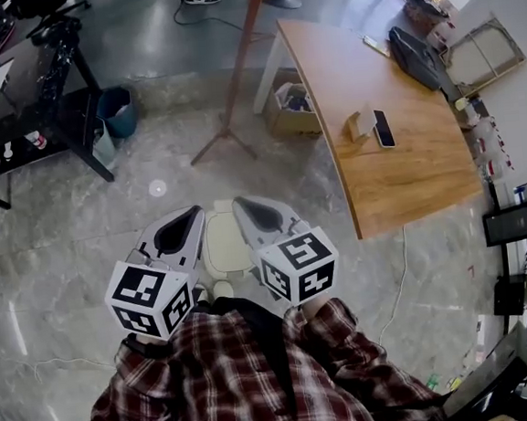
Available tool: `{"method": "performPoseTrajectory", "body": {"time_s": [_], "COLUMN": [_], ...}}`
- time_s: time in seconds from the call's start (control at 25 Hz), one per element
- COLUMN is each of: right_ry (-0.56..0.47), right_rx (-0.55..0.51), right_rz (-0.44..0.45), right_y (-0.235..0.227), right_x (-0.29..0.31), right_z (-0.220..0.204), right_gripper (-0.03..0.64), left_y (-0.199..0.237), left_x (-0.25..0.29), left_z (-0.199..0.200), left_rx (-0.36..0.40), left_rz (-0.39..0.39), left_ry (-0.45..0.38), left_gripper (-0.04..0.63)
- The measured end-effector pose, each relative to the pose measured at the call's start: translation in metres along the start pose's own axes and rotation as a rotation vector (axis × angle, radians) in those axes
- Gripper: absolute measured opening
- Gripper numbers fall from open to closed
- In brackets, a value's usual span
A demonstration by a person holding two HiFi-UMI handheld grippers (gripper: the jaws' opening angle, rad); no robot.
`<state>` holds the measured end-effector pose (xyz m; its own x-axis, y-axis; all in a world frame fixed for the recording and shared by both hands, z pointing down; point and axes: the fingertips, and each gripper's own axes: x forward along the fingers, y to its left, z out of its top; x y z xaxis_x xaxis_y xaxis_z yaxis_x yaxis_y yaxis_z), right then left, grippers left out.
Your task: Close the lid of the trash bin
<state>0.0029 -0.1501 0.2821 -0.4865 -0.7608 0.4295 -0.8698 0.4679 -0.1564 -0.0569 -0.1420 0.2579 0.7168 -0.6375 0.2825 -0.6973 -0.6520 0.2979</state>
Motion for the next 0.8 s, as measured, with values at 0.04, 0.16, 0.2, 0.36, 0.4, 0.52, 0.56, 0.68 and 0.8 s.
{"method": "performPoseTrajectory", "body": {"time_s": [0.04,0.16,0.2,0.36,0.4,0.52,0.56,0.68,0.8], "right_ry": [-0.017,-0.045,-0.049,-0.069,-0.074,-0.078,-0.076,-0.073,-0.069], "right_rx": [-0.009,-0.024,-0.025,-0.026,-0.026,-0.028,-0.027,-0.024,-0.025], "right_rz": [-0.007,-0.024,-0.024,-0.026,-0.026,-0.023,-0.020,-0.018,-0.020], "right_y": [0.000,-0.002,-0.002,-0.004,-0.004,-0.002,-0.002,-0.002,-0.003], "right_x": [-0.002,-0.004,-0.004,-0.003,-0.003,-0.001,0.000,0.002,0.003], "right_z": [0.007,0.020,0.023,0.033,0.035,0.037,0.037,0.036,0.036], "right_gripper": [0.011,0.011,0.011,0.011,0.011,0.011,0.011,0.011,0.011], "left_y": [0.000,0.001,0.002,0.004,0.004,0.007,0.007,0.009,0.011], "left_x": [0.001,0.005,0.006,0.010,0.010,0.010,0.010,0.010,0.009], "left_z": [0.002,0.010,0.012,0.018,0.018,0.018,0.018,0.018,0.017], "left_rx": [0.005,0.003,0.003,0.006,0.007,0.009,0.010,0.010,0.008], "left_rz": [-0.003,-0.011,-0.012,-0.018,-0.021,-0.021,-0.020,-0.016,-0.015], "left_ry": [-0.006,-0.022,-0.025,-0.033,-0.032,-0.029,-0.028,-0.027,-0.021], "left_gripper": [0.010,0.009,0.009,0.010,0.009,0.010,0.010,0.009,0.010]}}
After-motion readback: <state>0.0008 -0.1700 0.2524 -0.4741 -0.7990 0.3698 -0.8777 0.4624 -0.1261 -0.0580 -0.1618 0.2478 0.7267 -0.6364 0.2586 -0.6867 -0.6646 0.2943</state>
